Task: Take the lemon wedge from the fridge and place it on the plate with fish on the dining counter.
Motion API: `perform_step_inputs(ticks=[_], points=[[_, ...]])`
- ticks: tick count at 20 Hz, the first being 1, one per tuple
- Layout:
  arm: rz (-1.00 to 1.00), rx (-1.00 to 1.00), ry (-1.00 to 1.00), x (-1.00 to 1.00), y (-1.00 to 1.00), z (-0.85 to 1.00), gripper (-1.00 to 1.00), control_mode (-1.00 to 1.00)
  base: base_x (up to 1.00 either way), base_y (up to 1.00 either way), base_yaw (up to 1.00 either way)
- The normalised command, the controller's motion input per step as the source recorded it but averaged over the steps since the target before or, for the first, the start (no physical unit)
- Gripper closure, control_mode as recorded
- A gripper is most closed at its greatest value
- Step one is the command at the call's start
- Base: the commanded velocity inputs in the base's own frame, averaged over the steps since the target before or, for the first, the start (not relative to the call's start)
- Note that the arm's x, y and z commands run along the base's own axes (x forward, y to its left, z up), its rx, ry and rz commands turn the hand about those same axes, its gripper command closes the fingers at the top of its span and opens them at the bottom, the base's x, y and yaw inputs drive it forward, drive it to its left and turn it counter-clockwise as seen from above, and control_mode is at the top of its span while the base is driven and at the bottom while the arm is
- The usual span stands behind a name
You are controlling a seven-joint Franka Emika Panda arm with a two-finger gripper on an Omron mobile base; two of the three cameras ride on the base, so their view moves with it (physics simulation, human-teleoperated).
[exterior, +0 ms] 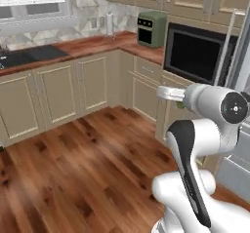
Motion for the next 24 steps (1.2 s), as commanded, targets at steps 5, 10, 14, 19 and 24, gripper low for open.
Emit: perform_step_inputs(ticks=[5,10,14,19,24], points=[[0.0,0.0,0.0,0.0,0.0,0.0,1.0,1.0,0.0,0.03,0.94],[0.0,0.0,0.0,0.0,0.0,0.0,1.0,1.0,0.0,0.01,0.97],[0.0,0.0,0.0,0.0,0.0,0.0,1.0,1.0,0.0,0.01,0.97],[0.0,0.0,0.0,0.0,0.0,0.0,1.0,1.0,0.0,0.03,0.97],[0.0,0.0,0.0,0.0,0.0,0.0,1.0,1.0,0.0,0.03,0.96]])
